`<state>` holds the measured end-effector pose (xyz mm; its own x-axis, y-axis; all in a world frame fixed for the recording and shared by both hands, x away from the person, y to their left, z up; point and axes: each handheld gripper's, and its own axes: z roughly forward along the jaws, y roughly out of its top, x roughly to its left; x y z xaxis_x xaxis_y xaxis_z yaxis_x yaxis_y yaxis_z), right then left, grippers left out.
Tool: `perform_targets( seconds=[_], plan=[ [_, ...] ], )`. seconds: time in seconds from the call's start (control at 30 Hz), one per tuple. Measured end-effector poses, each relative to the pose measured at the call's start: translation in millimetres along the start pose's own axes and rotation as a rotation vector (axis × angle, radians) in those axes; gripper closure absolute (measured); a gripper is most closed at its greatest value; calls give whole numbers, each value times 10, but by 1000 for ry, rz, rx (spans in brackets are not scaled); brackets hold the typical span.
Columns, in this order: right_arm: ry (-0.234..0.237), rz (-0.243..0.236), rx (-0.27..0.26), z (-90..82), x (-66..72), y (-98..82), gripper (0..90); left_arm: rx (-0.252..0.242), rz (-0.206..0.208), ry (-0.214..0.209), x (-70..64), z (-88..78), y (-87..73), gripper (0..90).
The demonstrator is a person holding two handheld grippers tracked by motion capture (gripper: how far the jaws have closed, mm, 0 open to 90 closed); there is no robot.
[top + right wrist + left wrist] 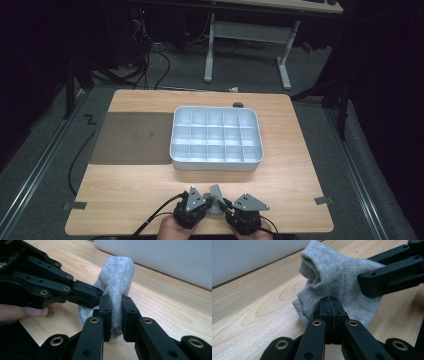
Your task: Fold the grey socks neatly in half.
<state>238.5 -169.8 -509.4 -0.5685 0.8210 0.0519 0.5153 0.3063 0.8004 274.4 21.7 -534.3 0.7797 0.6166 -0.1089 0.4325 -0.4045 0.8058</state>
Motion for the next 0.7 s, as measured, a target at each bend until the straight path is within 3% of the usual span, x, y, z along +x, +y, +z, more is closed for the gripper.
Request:
perform_targets(
  seconds=[0.1, 0.2, 0.23, 0.43, 0.53, 0.6, 0.7],
  plan=[
    [-13, -19, 11, 34, 19, -8, 818, 5, 4, 1, -2, 5, 5, 900],
    [12, -14, 12, 68, 15, -39, 819, 7, 12, 4, -12, 12, 9, 900],
    [42, -10, 13, 89, 29, -50, 819, 7, 12, 3, -12, 12, 9, 900],
    [62, -26, 7, 118, 59, -59, 817, 7, 12, 3, -10, 13, 9, 900],
    [71, -7, 8, 81, 17, -42, 776, 7, 12, 3, -9, 11, 8, 900],
    [72, 9, -8, 28, -28, -18, 691, 7, 12, 2, -8, 10, 7, 900],
    [78, 34, -48, -89, -133, 24, 651, 7, 10, 1, -5, 10, 7, 900]
  ],
)
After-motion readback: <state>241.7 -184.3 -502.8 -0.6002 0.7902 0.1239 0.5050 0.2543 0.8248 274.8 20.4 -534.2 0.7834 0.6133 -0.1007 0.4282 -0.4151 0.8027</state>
